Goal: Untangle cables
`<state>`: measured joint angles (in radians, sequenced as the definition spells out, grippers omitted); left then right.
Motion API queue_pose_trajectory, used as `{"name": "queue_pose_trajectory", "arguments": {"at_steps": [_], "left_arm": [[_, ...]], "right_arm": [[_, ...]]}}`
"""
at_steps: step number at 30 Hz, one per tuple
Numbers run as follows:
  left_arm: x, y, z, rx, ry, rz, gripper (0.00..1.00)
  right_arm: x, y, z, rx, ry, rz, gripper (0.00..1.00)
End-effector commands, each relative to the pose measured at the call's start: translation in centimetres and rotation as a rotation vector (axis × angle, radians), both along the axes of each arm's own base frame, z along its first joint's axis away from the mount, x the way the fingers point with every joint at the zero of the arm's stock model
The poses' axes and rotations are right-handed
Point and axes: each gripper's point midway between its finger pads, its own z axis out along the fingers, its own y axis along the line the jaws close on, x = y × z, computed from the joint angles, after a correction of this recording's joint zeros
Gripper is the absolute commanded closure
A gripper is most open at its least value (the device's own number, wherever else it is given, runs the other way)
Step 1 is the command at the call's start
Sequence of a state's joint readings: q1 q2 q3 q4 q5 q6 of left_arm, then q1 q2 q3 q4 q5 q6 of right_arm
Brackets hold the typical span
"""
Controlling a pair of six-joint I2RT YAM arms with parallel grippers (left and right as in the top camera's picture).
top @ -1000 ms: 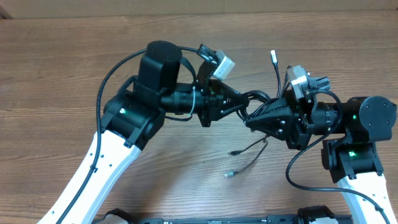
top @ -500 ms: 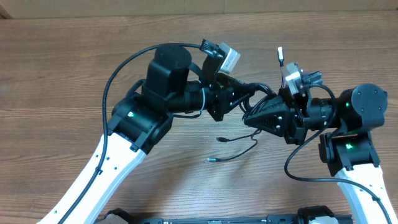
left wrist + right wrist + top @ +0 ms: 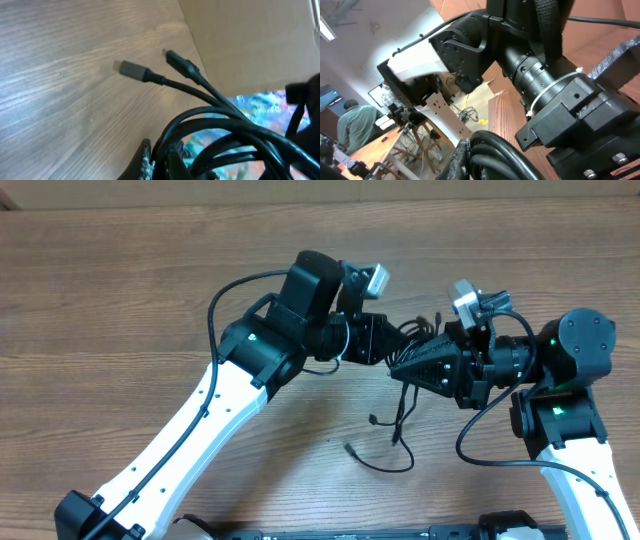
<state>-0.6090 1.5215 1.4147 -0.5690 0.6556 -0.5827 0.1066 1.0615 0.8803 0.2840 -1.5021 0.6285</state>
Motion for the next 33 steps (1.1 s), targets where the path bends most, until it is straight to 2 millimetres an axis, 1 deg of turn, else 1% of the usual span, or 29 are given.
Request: {"name": "queue_pose_trajectory", "arguments": {"at_steps": [1, 5, 10, 14, 16, 17, 18, 19, 20, 21, 22, 24, 25, 26, 27, 28, 29, 32, 33], "left_arm": [[-0.4, 0.6, -2.2, 0.084, -0.027, -0.068, 0.96], [-2.0, 1.8, -3.9, 0.158, 0.014, -0.111, 0.96], [-3.2, 2.6, -5.0, 0.208, 0.063, -0.136, 0.96], [-2.7, 3.5, -5.7, 0.259, 0.06, -0.099, 0.96], [-2.3, 3.8, -5.5, 0.253, 0.056, -0.084, 0.96], [-2.2, 3.9, -5.4, 0.251, 0.054, -0.08, 0.96], [-1.9, 4.2, -4.9, 0.243, 0.041, -0.067, 0.96], [-1.8, 4.3, -4.7, 0.239, 0.034, -0.064, 0.96], [-1.2, 4.9, -3.7, 0.223, -0.018, -0.054, 0.96], [-1.1, 5.1, -3.4, 0.218, -0.03, -0.05, 0.96], [-0.8, 5.7, -2.4, 0.206, -0.068, -0.038, 0.96], [-0.5, 6.8, -0.8, 0.192, -0.139, -0.021, 0.96], [-0.2, 8.1, 0.6, 0.186, -0.188, 0.012, 0.96], [-0.1, 8.5, 1.0, 0.187, -0.202, 0.029, 0.96], [0.0, 9.5, 1.9, 0.195, -0.245, 0.056, 0.96], [0.0, 10.8, 3.2, 0.209, -0.323, 0.076, 0.96], [-0.4, 11.6, 4.5, 0.223, -0.402, 0.079, 0.96], [-1.8, 13.3, 7.0, 0.274, -0.587, 0.072, 0.96], [-2.1, 14.1, 7.9, 0.292, -0.631, 0.099, 0.96]], "right_arm": [[-1.6, 0.2, 0.7, -0.002, -0.051, 0.06, 0.96], [-1.7, 0.2, 0.7, -0.002, -0.051, 0.06, 0.96], [-1.7, 0.2, 0.7, -0.002, -0.05, 0.06, 0.96], [-1.7, 0.2, 0.7, -0.004, -0.034, 0.061, 0.96], [-1.6, 0.2, 0.7, -0.004, -0.035, 0.06, 0.88], [-1.6, 0.2, 0.7, -0.004, -0.035, 0.06, 0.82], [-1.6, 0.2, 0.7, -0.004, -0.034, 0.06, 0.66], [-1.6, 0.2, 0.7, -0.004, -0.035, 0.06, 0.62], [-1.6, 0.2, 0.7, -0.004, -0.033, 0.06, 0.47], [-1.6, 0.2, 0.6, -0.004, -0.03, 0.06, 0.44], [-1.5, 0.2, 0.6, -0.004, -0.022, 0.055, 0.4], [-0.6, 0.3, 0.5, 0.0, 0.028, 0.005, 0.3], [0.5, 0.3, 0.4, 0.004, 0.095, -0.059, 0.27], [1.0, 0.3, 0.2, 0.006, 0.122, -0.087, 0.25], [1.9, 0.3, 0.0, 0.009, 0.17, -0.134, 0.21], [2.5, 0.2, -0.2, 0.01, 0.193, -0.171, 0.16], [3.3, 0.1, -0.5, 0.01, 0.224, -0.217, 0.1], [4.7, -0.2, -0.8, 0.013, 0.245, -0.299, 0.0], [5.6, -0.5, -1.2, 0.012, 0.271, -0.358, 0.0]]}}
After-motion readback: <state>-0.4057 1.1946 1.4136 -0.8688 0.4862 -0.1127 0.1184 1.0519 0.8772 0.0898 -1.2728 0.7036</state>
